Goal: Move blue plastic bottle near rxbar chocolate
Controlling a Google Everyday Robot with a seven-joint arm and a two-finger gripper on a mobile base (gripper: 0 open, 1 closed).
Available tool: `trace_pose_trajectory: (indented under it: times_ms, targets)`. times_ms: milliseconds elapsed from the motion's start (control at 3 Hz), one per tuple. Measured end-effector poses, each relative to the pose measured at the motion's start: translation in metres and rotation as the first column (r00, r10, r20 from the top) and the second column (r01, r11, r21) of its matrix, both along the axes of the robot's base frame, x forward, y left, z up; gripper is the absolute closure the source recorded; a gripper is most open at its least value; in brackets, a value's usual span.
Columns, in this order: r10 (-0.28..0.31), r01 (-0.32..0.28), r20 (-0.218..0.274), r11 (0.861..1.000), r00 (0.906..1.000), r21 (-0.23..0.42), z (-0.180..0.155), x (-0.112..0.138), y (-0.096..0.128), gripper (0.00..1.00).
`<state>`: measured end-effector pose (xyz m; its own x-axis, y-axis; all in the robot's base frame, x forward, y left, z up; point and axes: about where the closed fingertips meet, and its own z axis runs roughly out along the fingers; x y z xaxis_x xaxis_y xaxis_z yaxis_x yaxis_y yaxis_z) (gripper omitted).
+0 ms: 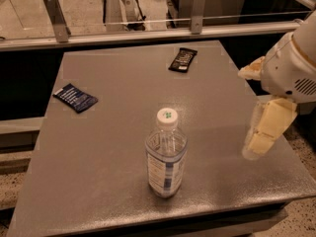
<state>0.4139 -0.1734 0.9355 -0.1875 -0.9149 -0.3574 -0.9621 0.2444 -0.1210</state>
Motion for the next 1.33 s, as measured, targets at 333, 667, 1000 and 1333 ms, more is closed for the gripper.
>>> trace_pose_trajectory:
  times_ms: [333,667,1000,1333]
  targets:
    - [0.056,-0.053,-0.034,0.995,0.9978,0.085,-0.02,-0.012,0.026,0.0]
    - [0.066,-0.06,-0.036,0.986,0.9971,0.155,-0.028,-0.013,0.033,0.0]
    - [0.068,-0.049,-0.067,0.964,0.9954,0.261,-0.032,-0.025,0.052,0.0]
    - [0.084,-0.035,-0.108,0.916,0.9906,0.399,-0.031,-0.038,0.075,0.0]
